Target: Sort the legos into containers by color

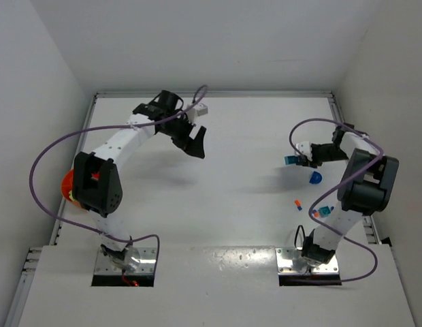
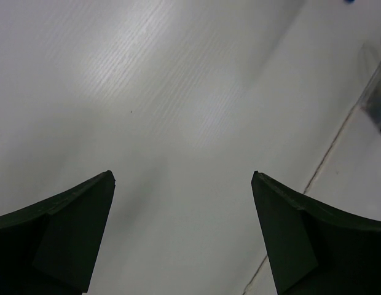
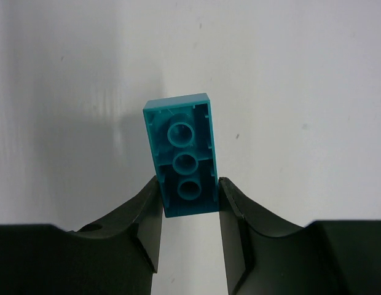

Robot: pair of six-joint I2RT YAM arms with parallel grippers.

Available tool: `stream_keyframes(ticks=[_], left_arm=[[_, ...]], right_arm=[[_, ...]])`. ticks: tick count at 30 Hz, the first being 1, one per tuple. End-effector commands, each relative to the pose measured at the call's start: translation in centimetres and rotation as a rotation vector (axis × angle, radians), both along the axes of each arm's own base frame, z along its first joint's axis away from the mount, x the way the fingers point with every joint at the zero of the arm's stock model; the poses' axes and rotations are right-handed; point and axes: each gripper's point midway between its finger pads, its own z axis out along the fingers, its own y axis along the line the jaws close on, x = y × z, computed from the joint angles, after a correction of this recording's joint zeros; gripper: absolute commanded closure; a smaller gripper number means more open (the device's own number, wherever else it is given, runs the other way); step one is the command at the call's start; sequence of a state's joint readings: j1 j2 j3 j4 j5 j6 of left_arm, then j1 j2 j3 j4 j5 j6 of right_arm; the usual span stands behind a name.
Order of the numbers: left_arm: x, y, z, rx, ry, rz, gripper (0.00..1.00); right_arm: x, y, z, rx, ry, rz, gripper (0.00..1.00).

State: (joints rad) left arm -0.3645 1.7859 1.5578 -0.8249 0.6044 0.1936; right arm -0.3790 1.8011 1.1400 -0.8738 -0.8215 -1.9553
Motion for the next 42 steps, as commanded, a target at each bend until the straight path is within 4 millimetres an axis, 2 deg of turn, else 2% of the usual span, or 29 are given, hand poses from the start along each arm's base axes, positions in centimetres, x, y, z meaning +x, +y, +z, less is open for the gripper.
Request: stream_keyframes(ticks=[1, 4, 5, 6, 9, 10, 14, 15, 16, 19, 21, 23, 27, 29, 31, 32, 33, 36, 38, 39, 40, 42], left_arm=[[0.5, -0.9, 5.0, -0.252, 0.039, 0.082, 0.00], [0.2, -0.4, 5.0, -0.335, 0.139, 0.191, 0.00], [1.3, -0.4, 5.8, -0.377, 0.099, 0.217, 0.00], [1.1, -0.5, 6.0, -0.402, 0.108, 0.241, 0.00], [2.7, -0.5, 7.1, -0.470, 0.113, 0.339, 0.00], [3.0, -0.5, 7.3, -0.481, 0.128, 0.372, 0.00], [3.5, -1.7, 7.0, -0.496, 0.137, 0.410, 0.00], [4.2, -1.8, 7.6, -0.515, 0.104, 0.425, 0.00], [4.1, -2.1, 6.9, -0.515, 0.119, 0.438, 0.00], [5.3, -2.2, 7.1, -0.548, 0.109, 0.490, 0.00], [6.2, -2.4, 6.3, -0.560, 0.131, 0.520, 0.00], [6.4, -2.6, 6.2, -0.576, 0.164, 0.542, 0.00], [7.0, -3.1, 6.0, -0.620, 0.196, 0.549, 0.00], [7.4, -3.4, 6.5, -0.652, 0.187, 0.540, 0.00], [7.6, -3.9, 7.4, -0.656, 0.140, 0.515, 0.00], [7.6, -4.5, 7.0, -0.630, 0.125, 0.498, 0.02], [7.6, -5.4, 8.6, -0.619, 0.070, 0.459, 0.02], [7.8, -5.8, 8.2, -0.554, -0.016, 0.411, 0.06], [7.6, -6.4, 8.8, -0.572, -0.031, 0.386, 0.13], [7.4, -6.5, 8.5, -0.575, -0.024, 0.374, 0.21], [7.3, -6.4, 9.0, -0.580, -0.032, 0.371, 0.25], [6.9, -6.7, 9.3, -0.593, -0.028, 0.343, 0.27]], right_arm=[[4.4, 4.6, 6.0, -0.126, -0.609, 0.477, 0.92], [5.2, 7.5, 7.3, -0.100, -0.596, 0.492, 0.93], [5.4, 8.2, 7.7, -0.092, -0.591, 0.495, 0.93], [5.5, 9.6, 8.1, -0.079, -0.586, 0.515, 0.93], [6.5, 11.6, 9.8, -0.040, -0.548, 0.446, 0.93], [7.0, 12.9, 10.3, -0.013, -0.524, 0.417, 0.93], [7.4, 16.0, 11.7, 0.048, -0.444, 0.358, 0.93], [7.5, 16.4, 11.7, 0.055, -0.422, 0.337, 0.93], [7.6, 17.4, 12.3, 0.091, -0.387, 0.295, 0.94], [8.1, 18.6, 13.8, 0.149, -0.332, 0.223, 0.94], [8.1, 19.2, 13.7, 0.194, -0.249, 0.161, 0.94], [7.5, 20.2, 13.8, 0.249, -0.159, 0.112, 0.96], [7.2, 21.3, 15.6, 0.365, -0.030, -0.002, 0.97], [6.5, 22.3, 15.6, 0.405, 0.039, -0.036, 0.98], [6.2, 22.4, 16.1, 0.442, 0.103, -0.087, 0.98], [5.9, 22.9, 16.1, 0.446, 0.120, -0.084, 0.98], [5.5, 23.4, 16.5, 0.455, 0.133, -0.084, 0.98], [5.1, 23.5, 16.3, 0.440, 0.135, -0.093, 0.98], [4.5, 24.2, 16.3, 0.436, 0.145, -0.088, 0.98], [4.4, 24.2, 16.2, 0.439, 0.154, -0.094, 0.98], [4.1, 24.6, 16.1, 0.436, 0.165, -0.085, 0.98], [3.9, 24.9, 15.5, 0.425, 0.181, -0.086, 0.98]])
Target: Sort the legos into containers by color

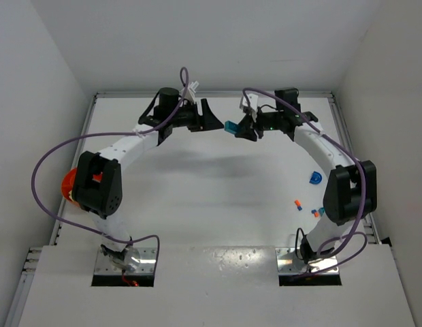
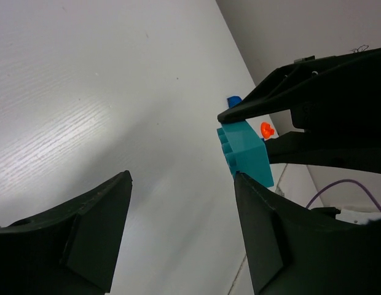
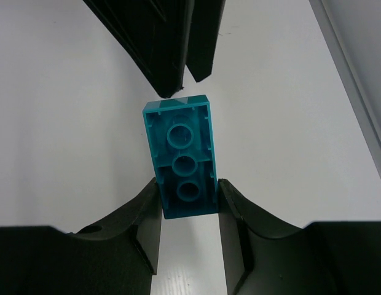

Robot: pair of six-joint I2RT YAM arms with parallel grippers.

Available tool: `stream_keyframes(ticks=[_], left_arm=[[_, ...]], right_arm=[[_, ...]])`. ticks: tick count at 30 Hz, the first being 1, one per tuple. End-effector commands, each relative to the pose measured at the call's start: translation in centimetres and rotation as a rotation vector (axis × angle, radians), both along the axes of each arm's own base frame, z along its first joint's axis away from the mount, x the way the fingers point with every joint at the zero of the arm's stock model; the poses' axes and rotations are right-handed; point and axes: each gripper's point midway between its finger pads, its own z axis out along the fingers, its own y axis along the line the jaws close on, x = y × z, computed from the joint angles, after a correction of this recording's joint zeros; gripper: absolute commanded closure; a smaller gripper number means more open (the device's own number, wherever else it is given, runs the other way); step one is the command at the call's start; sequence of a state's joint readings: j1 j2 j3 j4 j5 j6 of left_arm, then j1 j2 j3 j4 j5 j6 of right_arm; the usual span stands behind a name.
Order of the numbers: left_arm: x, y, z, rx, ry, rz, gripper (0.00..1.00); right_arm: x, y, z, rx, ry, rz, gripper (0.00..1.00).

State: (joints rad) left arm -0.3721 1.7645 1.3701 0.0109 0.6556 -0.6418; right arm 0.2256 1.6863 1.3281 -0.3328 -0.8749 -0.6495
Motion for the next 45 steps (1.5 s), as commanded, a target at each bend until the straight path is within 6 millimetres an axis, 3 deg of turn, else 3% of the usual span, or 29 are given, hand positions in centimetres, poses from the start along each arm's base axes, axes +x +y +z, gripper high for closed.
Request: stream_keyframes(ticks=[1, 18, 26, 39, 41, 44, 45], left_arm=[[0.3, -0.1, 2.7, -0.026, -0.103, -0.028, 0.27], [-1.4, -1.9, 4.9, -0.107, -0.123, -0.129, 0.22], [-2.2, -3.1, 3.6, -0.092, -0.091, -0.161, 0.30], [-1.5, -2.7, 2.2, -0.040, -0.079, -0.122, 0.67], [-1.6, -2.6, 2.0, -0.031, -0.074, -0.125, 0.72], [-0.9, -1.3, 2.0, -0.003, -0.085, -0.085, 0.79], [-1.0, -1.0, 2.3, 0.009, -0.095, -0.076, 0.80]], right_arm=[[-0.9, 1.1, 2.0, 0.044, -0.008, 0.022, 0.98], [-0.2, 1.9, 0.8, -0.007, -0.012, -0.005, 0.98], [0.0, 3.0, 1.5, -0.003, -0.044, 0.003, 0.98], [-0.7, 3.7, 1.3, -0.012, -0.052, 0.003, 0.98], [-0.6, 3.6, 1.8, -0.011, -0.071, -0.004, 0.95], [-0.1, 3.3, 1.8, -0.027, -0.072, -0.061, 0.77], [0.2, 3.3, 1.9, -0.025, -0.075, -0.073, 0.64]])
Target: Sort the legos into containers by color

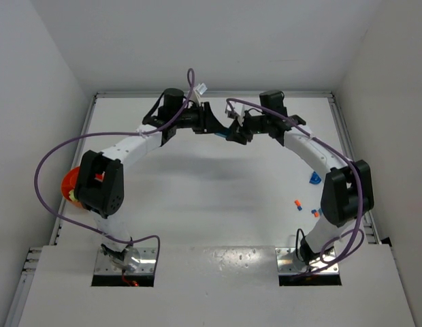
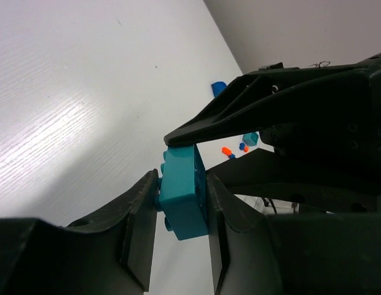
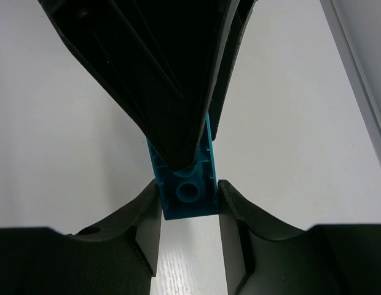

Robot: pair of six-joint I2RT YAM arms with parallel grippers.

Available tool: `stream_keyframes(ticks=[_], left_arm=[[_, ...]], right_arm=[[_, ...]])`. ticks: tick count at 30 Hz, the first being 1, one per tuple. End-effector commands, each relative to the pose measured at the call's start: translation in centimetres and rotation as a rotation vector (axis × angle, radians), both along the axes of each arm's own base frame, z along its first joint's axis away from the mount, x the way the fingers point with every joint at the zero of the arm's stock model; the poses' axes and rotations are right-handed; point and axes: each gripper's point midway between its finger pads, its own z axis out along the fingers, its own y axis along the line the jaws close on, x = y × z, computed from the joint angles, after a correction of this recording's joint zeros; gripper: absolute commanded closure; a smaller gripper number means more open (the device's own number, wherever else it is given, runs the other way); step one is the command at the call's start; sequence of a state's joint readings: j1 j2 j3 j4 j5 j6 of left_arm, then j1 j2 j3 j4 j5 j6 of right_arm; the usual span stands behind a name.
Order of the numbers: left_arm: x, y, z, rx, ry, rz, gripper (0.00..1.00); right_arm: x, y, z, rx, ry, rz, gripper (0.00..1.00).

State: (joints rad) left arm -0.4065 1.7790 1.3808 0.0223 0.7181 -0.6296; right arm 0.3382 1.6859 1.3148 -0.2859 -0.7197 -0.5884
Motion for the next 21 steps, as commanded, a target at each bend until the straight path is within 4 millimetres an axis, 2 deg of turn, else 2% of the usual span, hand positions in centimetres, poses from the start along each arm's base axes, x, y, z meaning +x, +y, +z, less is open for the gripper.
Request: stream_keyframes(ticks=[1, 2, 4, 5, 6, 7, 8, 11, 12, 13, 15, 16, 17, 18, 19, 20, 21], left_arm=[[1.0, 1.7, 2.1, 0.039, -0.094, 0.044, 0.82], [1.3, 2.8, 1.9, 0.062, -0.106, 0.064, 0.83], [1.5, 4.2, 1.2, 0.103, -0.095, 0.096, 0.85], [1.6, 5.5, 1.3, 0.124, -0.113, 0.118, 0.87], [1.8, 6.3, 1.4, 0.138, -0.119, 0.133, 0.89], [1.6, 7.3, 0.7, 0.164, -0.100, 0.150, 0.89], [1.8, 9.1, 0.8, 0.188, -0.117, 0.186, 0.90], [1.7, 12.4, 0.6, 0.225, -0.113, 0.243, 0.91], [2.1, 14.6, 0.3, 0.260, -0.122, 0.285, 0.93], [1.6, 16.3, 0.2, 0.309, -0.107, 0.329, 0.94], [1.8, 19.9, 0.7, 0.408, -0.136, 0.398, 0.97], [1.5, 22.0, 1.1, 0.476, -0.146, 0.468, 0.97], [0.6, 23.4, 0.6, 0.530, -0.116, 0.496, 0.97], [-0.1, 26.2, 1.4, 0.610, -0.121, 0.583, 0.97], [0.0, 26.7, 1.4, 0.618, -0.123, 0.592, 0.97], [-0.8, 28.7, 1.8, 0.684, -0.117, 0.665, 0.97], [-1.2, 29.9, 2.3, 0.716, -0.108, 0.709, 0.97]], right_arm=[[0.6, 0.2, 3.3, 0.044, -0.073, -0.048, 0.61], [0.6, 0.0, 2.8, 0.039, -0.054, -0.065, 0.58], [0.2, -0.2, 3.1, 0.042, -0.053, -0.078, 0.50], [0.3, -0.6, 4.3, 0.057, -0.074, -0.092, 0.47], [-0.1, -0.7, 4.1, 0.060, -0.064, -0.096, 0.44], [-0.3, -1.3, 3.9, 0.062, -0.049, -0.113, 0.37], [-0.4, -1.3, 4.4, 0.070, -0.051, -0.117, 0.35], [-1.4, -2.0, 4.8, 0.064, -0.048, -0.138, 0.33], [-1.9, -2.3, 4.4, 0.053, -0.023, -0.153, 0.33], [-2.0, -2.8, 4.4, 0.042, -0.021, -0.182, 0.31], [-2.2, -3.8, 3.4, 0.009, 0.026, -0.226, 0.31], [-1.9, -4.3, 3.4, -0.008, 0.032, -0.264, 0.31], [-1.7, -4.6, 3.9, -0.012, 0.036, -0.288, 0.31], [-1.8, -5.1, 3.7, -0.024, 0.072, -0.336, 0.31], [-1.7, -5.2, 3.2, -0.036, 0.100, -0.351, 0.31], [-1.0, -5.6, 3.3, -0.046, 0.110, -0.368, 0.31], [-1.4, -5.8, 2.6, -0.068, 0.159, -0.382, 0.31]])
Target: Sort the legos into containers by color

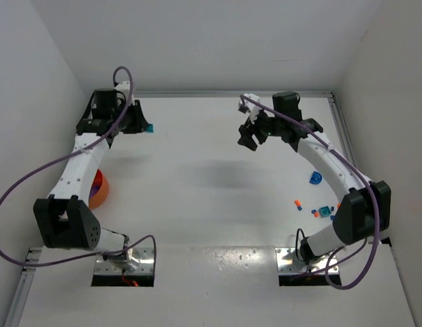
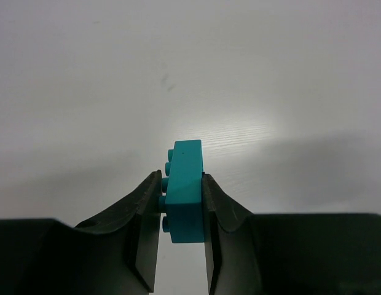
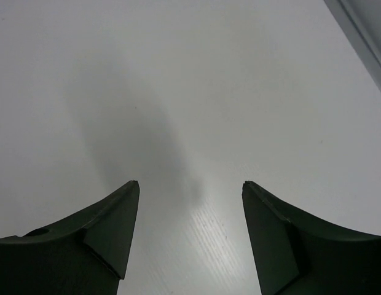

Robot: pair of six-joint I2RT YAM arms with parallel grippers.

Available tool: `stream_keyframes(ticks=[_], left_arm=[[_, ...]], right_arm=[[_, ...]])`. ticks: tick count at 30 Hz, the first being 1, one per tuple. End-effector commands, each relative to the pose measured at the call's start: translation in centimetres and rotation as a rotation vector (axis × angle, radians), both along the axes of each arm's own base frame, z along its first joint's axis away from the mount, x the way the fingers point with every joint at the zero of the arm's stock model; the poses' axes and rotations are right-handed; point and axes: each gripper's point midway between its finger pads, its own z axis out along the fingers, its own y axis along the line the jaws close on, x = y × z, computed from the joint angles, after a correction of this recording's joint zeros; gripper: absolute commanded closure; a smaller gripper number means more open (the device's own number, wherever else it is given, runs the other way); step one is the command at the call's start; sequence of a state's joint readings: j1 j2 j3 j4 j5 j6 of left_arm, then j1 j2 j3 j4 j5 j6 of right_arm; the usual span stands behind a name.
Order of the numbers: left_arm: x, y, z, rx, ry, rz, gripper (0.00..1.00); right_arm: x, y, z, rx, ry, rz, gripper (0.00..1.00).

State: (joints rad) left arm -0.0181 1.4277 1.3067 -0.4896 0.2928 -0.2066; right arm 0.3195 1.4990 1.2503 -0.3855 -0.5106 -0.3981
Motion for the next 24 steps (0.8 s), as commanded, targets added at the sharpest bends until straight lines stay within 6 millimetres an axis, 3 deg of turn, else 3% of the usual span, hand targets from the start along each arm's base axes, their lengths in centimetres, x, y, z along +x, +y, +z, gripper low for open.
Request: stream_keyframes(ticks=[1, 4, 15, 21, 24], left_arm=[[-2.7, 6.2, 1.4, 0.245, 0.039, 0.196, 0.97], [-3.7, 8.7, 2.1, 0.284, 0.076, 0.267, 0.99], [-6.1, 16.0, -0.1, 0.354, 0.235, 0.528, 1.00], [-8.2, 21.3, 1.6, 0.428, 0.218, 0.563, 1.00], [-9.5, 24.3, 1.4, 0.448, 0.255, 0.570, 1.00]], right_arm=[[0.7, -1.6, 0.1, -0.034, 0.100, -0.124, 0.31], [1.0, -1.7, -0.4, -0.065, 0.157, -0.134, 0.31], [2.3, -2.2, 0.3, -0.119, 0.183, -0.165, 0.31], [2.7, -1.8, 0.2, -0.169, 0.201, -0.140, 0.31], [3.3, -1.6, -0.2, -0.175, 0.213, -0.139, 0.31]])
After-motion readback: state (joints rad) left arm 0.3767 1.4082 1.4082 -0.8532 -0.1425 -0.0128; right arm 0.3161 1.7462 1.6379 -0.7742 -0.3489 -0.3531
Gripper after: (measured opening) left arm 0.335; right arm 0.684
